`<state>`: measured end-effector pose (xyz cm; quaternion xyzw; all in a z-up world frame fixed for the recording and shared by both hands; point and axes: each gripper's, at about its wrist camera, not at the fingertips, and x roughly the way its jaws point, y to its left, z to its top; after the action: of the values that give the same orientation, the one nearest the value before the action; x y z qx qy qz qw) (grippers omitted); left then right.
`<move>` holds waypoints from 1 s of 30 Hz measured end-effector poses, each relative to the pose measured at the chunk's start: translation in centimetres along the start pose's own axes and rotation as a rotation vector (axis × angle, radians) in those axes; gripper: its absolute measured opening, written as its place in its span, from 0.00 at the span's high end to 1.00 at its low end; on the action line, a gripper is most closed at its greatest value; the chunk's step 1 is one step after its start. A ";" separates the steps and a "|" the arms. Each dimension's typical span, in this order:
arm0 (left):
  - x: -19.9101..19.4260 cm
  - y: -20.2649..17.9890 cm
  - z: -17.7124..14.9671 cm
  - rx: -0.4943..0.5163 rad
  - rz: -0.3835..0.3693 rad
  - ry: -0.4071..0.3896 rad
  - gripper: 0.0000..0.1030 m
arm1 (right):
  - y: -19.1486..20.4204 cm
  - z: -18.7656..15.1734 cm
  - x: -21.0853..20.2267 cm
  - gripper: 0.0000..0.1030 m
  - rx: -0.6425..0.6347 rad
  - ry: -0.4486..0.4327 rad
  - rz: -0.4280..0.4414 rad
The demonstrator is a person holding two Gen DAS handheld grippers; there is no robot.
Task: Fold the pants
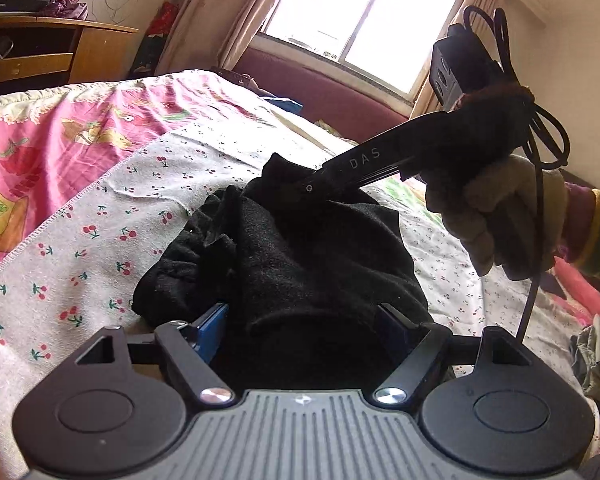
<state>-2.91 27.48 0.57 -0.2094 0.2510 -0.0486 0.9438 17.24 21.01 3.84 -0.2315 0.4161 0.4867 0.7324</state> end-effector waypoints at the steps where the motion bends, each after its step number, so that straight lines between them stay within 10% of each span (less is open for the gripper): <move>1: -0.2 -0.2 0.3 0.016 0.000 -0.007 0.16 | 0.2 0.0 -0.5 0.94 -0.021 -0.015 -0.015; 9: 1.2 0.4 0.9 0.054 0.061 0.007 0.44 | -4.7 -0.6 0.8 0.95 0.273 -0.106 0.007; 16: -0.2 0.6 1.4 0.052 0.044 -0.015 0.48 | -5.6 -1.5 0.0 0.95 0.352 -0.167 0.054; 30: 1.3 -0.1 0.4 -0.055 0.048 -0.028 0.19 | -3.5 -0.4 -0.3 0.60 0.068 -0.093 0.008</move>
<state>-1.58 27.28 0.29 -0.2298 0.2440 -0.0160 0.9420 20.24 19.08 3.67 -0.1818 0.3989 0.4856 0.7563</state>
